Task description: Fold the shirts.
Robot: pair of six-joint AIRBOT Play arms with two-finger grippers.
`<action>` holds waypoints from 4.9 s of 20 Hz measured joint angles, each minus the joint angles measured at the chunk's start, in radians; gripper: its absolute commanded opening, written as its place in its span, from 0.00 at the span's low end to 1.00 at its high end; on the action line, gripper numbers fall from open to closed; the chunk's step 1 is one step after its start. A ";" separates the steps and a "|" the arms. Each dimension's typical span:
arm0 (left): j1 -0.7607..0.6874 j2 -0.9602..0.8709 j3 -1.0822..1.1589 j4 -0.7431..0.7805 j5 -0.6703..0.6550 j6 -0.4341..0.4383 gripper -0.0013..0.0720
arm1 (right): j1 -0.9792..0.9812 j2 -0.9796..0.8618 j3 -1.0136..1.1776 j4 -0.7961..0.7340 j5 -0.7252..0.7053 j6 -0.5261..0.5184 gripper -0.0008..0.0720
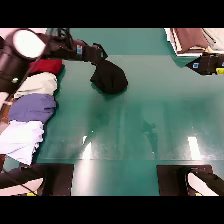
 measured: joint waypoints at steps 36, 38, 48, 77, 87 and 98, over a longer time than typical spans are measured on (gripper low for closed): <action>-0.172 0.060 0.277 0.073 -0.272 -0.016 0.86 | 0.000 0.000 0.384 -0.002 0.039 0.000 0.03; -0.201 0.034 0.229 0.074 -0.280 -0.013 0.86 | 0.000 0.000 0.391 -0.002 0.064 0.000 0.03; 0.177 0.018 -0.012 0.171 -0.353 -0.108 0.86 | 0.000 -0.010 0.385 -0.001 0.138 0.000 0.42; 0.245 -0.102 -0.286 -0.197 -0.058 0.015 0.05 | -0.205 -0.280 -0.364 0.006 0.039 -0.118 0.77; 0.246 -0.102 -0.274 -0.177 -0.076 0.017 0.05 | 0.055 -0.595 -0.145 0.003 -0.053 -0.163 0.06; 0.246 -0.030 -0.273 -0.170 -0.106 0.017 0.05 | 0.096 -0.591 -0.038 -0.019 -0.003 -0.164 0.68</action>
